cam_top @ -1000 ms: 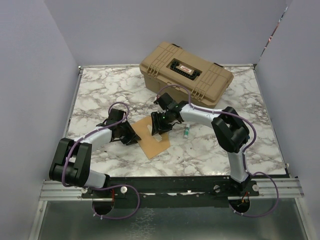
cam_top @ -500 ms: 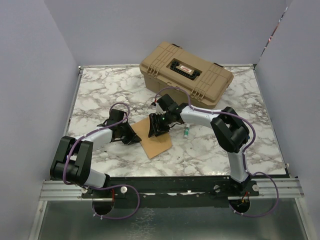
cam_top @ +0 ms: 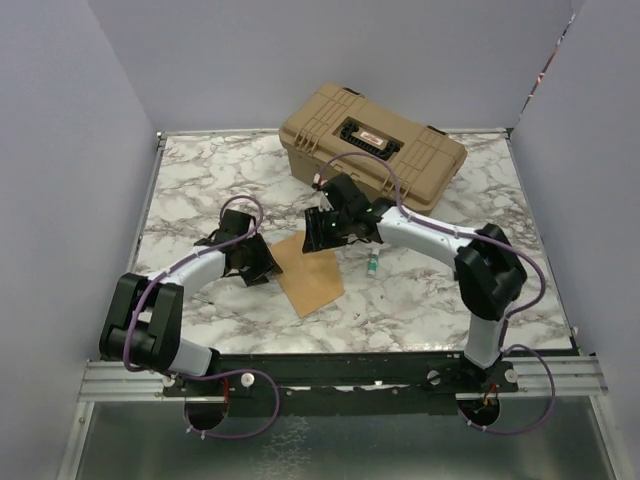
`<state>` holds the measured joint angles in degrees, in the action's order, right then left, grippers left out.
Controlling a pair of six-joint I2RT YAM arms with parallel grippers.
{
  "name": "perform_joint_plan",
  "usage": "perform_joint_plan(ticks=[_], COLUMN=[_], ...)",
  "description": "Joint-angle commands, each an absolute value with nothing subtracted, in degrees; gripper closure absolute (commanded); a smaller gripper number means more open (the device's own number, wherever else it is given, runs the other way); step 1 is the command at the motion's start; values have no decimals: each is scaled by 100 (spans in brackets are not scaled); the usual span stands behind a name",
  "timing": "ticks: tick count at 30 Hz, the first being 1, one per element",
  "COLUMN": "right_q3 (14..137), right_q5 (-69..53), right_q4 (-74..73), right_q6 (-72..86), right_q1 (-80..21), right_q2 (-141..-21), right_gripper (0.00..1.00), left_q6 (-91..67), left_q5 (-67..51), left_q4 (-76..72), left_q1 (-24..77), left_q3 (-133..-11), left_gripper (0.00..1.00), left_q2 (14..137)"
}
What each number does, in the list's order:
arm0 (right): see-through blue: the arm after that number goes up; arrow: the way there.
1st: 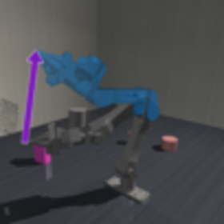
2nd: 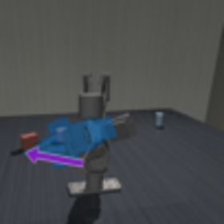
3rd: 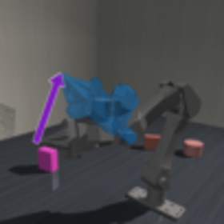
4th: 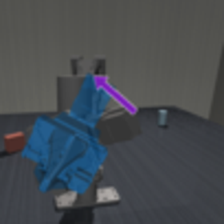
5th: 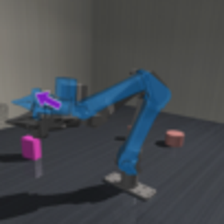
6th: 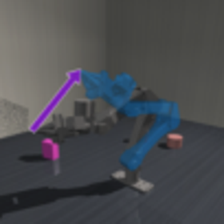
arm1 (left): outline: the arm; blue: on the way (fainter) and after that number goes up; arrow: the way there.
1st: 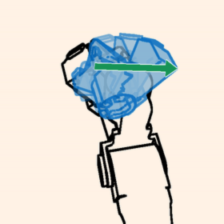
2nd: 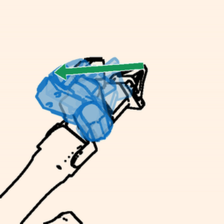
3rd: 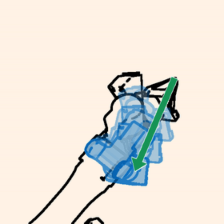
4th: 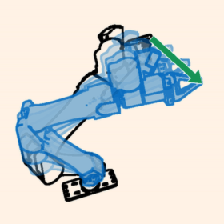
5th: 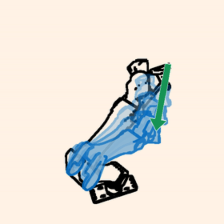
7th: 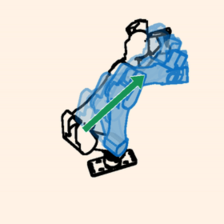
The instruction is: Place the letter into the envelope and seal it
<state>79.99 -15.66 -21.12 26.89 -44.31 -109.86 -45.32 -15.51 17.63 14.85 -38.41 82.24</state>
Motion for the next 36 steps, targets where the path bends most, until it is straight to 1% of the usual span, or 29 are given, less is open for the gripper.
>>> perform_joint_plan(ticks=[1,3,5,6,10,12,17,23,26,29,32,36], right_q3=[7750,7675,7686,7685,7512,7341,7062,6734,6621,6543,6467,6391], right_q5=[166,1309,2123,2401,2882,2850,2734,2457,2291,2138,1999,1758], right_q4=[-2388,-2765,-3286,-3540,-4037,-4024,-3911,-3554,-3367,-3257,-3157,-2982], right_q6=[2736,2966,3272,3437,3932,4076,4074,4089,4089,4119,4140,4015], right_q1=[-4470,-4473,-4453,-4429,-4340,-4267,-4171,-4159,-4153,-4144,-4145,-4151], right_q2=[-10122,-9970,-9977,-10020,-10178,-10214,-10401,-10362,-10416,-10481,-10486,-10344], right_gripper=[49,49,48,47,42,38,40,41,44,49,59,68], left_q6=[-4210,-4161,-4108,-4086,-3980,-3947,-3997,-4048,-4084,-4102,-4117,-4160], left_q5=[-515,-351,-304,-306,-305,-303,-616,-799,-843,-836,-820,-857], left_q4=[2592,2713,2765,2768,2769,2769,2760,2662,2621,2605,2597,2565], left_q1=[1483,1480,1490,1485,1488,1485,1480,1485,1485,1482,1477,1482], left_q3=[-4227,-4379,-4504,-4552,-4679,-4692,-4678,-4572,-4513,-4500,-4497,-4499], left_gripper=[42,33,25,19,5,1,1,1,1,1,1,1], left_q2=[7764,7541,7311,7198,6842,6714,6568,6479,6445,6412,6362,6286])
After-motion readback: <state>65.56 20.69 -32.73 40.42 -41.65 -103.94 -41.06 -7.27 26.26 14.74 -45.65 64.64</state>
